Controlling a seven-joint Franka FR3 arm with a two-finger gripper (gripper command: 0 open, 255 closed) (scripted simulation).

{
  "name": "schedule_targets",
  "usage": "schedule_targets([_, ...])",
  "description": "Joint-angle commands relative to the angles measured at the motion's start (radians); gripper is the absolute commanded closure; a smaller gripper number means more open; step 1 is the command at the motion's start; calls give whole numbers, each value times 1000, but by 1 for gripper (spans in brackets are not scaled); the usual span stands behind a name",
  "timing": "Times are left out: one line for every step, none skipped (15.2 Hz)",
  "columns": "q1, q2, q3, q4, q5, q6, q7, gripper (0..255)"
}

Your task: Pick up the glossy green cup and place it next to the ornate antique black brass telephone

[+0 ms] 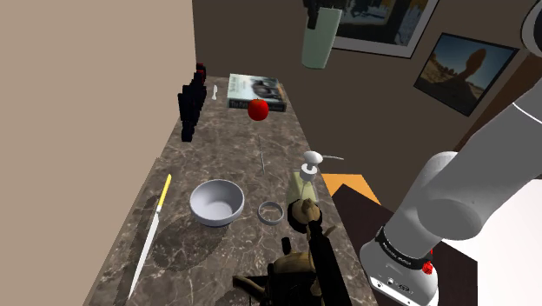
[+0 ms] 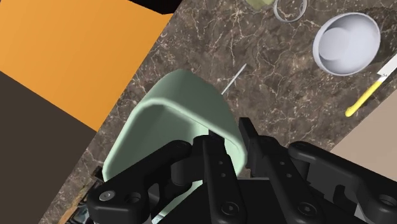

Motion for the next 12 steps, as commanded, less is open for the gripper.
schedule_targets([20, -8, 34, -12, 8, 1, 57, 255])
schedule_targets([29, -12, 51, -15, 12, 1, 84, 255])
schedule_targets([39, -15, 67, -18, 17, 0, 111, 255])
schedule_targets([48, -16, 84, -19, 21, -1, 137, 255])
schedule_targets([57, -16, 100, -19, 26, -2, 164, 255])
schedule_targets([67, -16, 117, -18, 30, -2, 191, 255])
schedule_targets([76, -14, 133, -15, 34, -3, 217, 255])
schedule_targets([85, -10, 150, -12, 39, -4, 244, 255])
schedule_targets([94, -6, 166, -7, 43, -5, 271, 255])
schedule_targets([104, 0, 183, 0, 47, -6, 298, 255])
schedule_targets([113, 6, 200, 7, 50, -7, 325, 255])
schedule_targets([123, 14, 217, 16, 53, -8, 352, 255])
